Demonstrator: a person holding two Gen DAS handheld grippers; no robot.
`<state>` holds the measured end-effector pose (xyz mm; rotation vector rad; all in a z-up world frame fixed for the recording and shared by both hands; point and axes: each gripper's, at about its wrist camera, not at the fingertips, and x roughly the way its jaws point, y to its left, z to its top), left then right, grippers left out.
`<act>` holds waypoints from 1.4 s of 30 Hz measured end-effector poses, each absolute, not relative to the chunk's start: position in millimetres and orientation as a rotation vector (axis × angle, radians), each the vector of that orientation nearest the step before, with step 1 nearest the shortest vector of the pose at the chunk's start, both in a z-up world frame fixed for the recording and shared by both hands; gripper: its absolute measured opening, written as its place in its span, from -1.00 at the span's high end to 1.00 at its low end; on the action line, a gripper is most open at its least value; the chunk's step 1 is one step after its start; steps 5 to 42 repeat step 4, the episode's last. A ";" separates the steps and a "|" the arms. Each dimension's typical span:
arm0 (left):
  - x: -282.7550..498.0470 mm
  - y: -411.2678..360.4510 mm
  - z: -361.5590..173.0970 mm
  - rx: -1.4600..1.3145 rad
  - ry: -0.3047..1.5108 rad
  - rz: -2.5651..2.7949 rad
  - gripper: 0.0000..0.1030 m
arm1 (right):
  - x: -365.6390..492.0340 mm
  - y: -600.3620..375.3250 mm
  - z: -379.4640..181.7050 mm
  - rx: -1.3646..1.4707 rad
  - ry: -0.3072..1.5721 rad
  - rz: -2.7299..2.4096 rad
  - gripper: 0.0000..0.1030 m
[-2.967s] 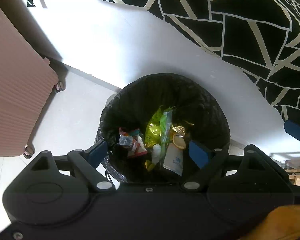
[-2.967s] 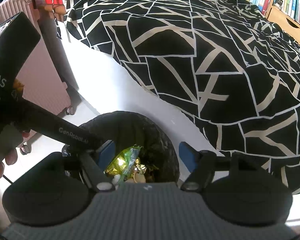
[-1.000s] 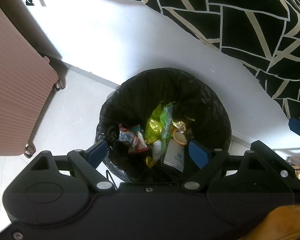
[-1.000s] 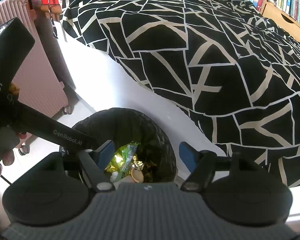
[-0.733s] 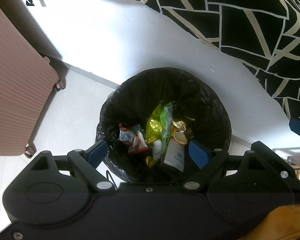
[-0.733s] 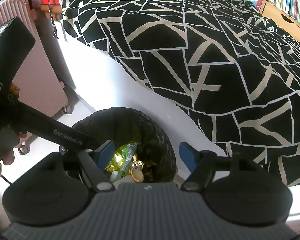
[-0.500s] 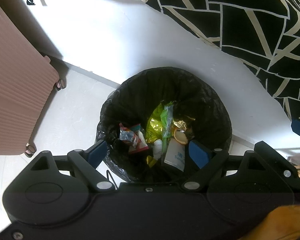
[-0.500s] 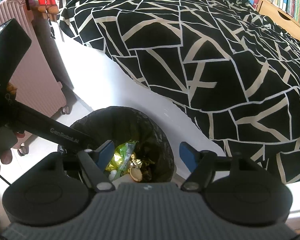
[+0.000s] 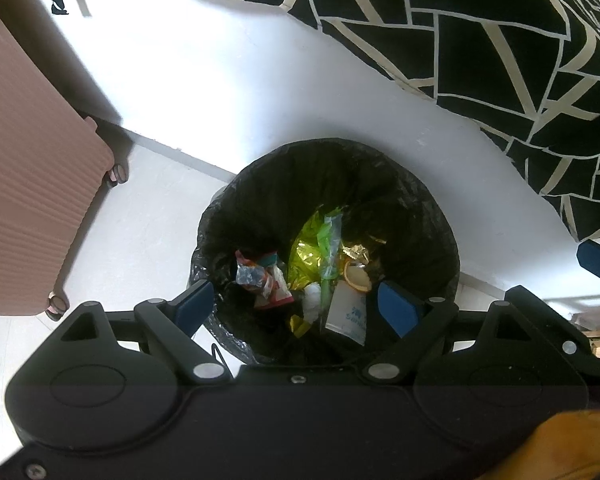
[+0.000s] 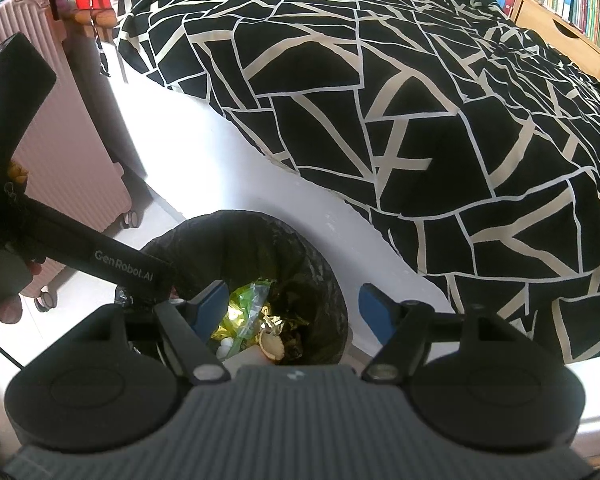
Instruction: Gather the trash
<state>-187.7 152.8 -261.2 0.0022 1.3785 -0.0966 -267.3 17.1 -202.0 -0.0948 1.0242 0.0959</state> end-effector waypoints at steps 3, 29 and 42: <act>-188.5 154.9 -260.2 0.009 1.381 -0.091 -0.72 | -269.0 18.8 -201.6 -0.097 1.022 0.097 -0.58; -188.0 155.1 -260.0 0.009 1.382 -0.087 -0.72 | -269.6 19.4 -201.3 -0.097 1.022 0.098 -0.58; -188.0 155.1 -260.0 0.009 1.382 -0.087 -0.72 | -269.6 19.4 -201.3 -0.097 1.022 0.098 -0.58</act>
